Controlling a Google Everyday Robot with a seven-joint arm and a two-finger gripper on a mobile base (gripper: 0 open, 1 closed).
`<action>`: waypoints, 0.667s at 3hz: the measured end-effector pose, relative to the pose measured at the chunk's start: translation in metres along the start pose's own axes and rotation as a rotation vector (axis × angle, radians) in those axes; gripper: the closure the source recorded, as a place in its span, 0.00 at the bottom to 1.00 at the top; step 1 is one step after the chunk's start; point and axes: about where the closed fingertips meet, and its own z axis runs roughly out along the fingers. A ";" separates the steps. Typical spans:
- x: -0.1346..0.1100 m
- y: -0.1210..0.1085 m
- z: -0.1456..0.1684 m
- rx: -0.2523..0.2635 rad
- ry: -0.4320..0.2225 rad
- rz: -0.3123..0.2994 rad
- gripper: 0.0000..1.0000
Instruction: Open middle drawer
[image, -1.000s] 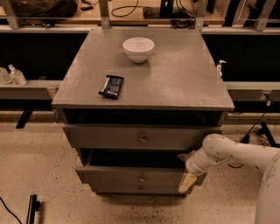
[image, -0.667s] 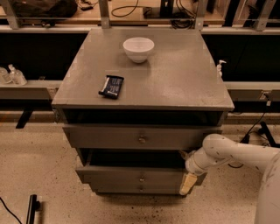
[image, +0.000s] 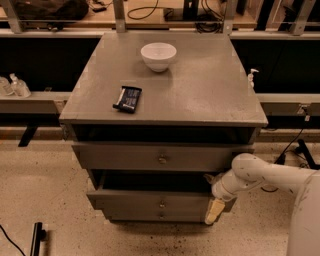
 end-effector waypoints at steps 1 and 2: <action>0.000 0.010 0.005 -0.037 -0.005 0.014 0.18; -0.008 0.025 0.001 -0.060 0.022 0.004 0.30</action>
Offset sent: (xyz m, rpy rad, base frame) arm -0.0462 0.0167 0.0133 -0.0550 0.0819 0.0465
